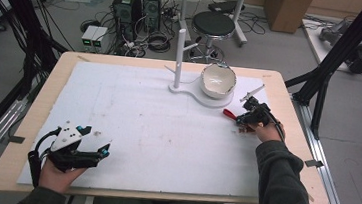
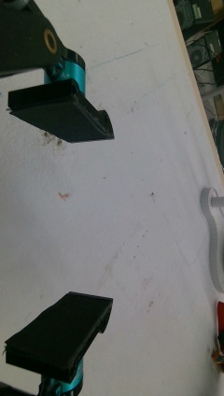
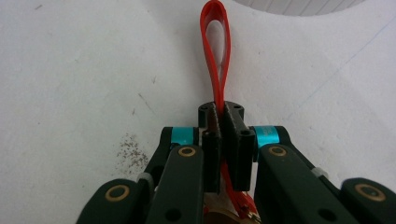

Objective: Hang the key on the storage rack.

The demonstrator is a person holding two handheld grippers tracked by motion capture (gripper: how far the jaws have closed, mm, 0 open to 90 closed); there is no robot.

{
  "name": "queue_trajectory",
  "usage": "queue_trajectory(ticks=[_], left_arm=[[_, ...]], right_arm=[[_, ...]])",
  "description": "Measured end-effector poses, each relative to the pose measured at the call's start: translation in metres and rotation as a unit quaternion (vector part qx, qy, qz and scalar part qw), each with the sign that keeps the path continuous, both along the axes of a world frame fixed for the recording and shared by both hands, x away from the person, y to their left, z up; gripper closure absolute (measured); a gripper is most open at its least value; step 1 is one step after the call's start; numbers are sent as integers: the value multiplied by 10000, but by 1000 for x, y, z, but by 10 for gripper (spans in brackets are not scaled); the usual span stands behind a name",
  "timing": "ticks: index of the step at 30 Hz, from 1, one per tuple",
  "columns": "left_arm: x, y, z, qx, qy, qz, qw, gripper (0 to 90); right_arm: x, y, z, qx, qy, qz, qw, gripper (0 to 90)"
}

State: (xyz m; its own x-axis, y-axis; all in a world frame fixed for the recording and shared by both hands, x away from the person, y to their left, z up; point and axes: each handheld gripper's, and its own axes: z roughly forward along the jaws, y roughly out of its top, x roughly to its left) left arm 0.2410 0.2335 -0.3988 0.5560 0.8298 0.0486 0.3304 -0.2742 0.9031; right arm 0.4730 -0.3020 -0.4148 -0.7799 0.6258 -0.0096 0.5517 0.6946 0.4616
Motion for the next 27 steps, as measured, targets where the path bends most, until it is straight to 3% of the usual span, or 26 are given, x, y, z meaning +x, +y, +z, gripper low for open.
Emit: queue_trajectory(ticks=[4,11,14,15,17,21,24,27], left_arm=[[0,0,0,14,0,-6,10000,166],[0,0,0,11,-12,16,10000,166],[0,-1,0,8,-29,1,10000,166],[-1,-1,1,34,-25,0,10000,166],[-1,-2,1,13,-27,10,10000,166],[-1,-2,1,35,-34,0,10000,166],[-1,-3,1,27,-39,-9,10000,166],[-1,-3,1,33,-45,4,10000,166]], right_arm=[[-1,-3,0,137,-15,-50,9999,860],[-9,-12,3,598,-125,-182,9980,861],[-18,-17,6,1027,-236,-232,9942,861],[-18,-17,6,1027,-236,-232,9942,861],[-22,-20,7,1256,-295,-275,9913,861],[-30,-18,15,1408,-449,-192,9888,862],[-37,-14,25,1641,-623,-151,9844,862],[-41,-13,28,1709,-664,-135,9830,862]])
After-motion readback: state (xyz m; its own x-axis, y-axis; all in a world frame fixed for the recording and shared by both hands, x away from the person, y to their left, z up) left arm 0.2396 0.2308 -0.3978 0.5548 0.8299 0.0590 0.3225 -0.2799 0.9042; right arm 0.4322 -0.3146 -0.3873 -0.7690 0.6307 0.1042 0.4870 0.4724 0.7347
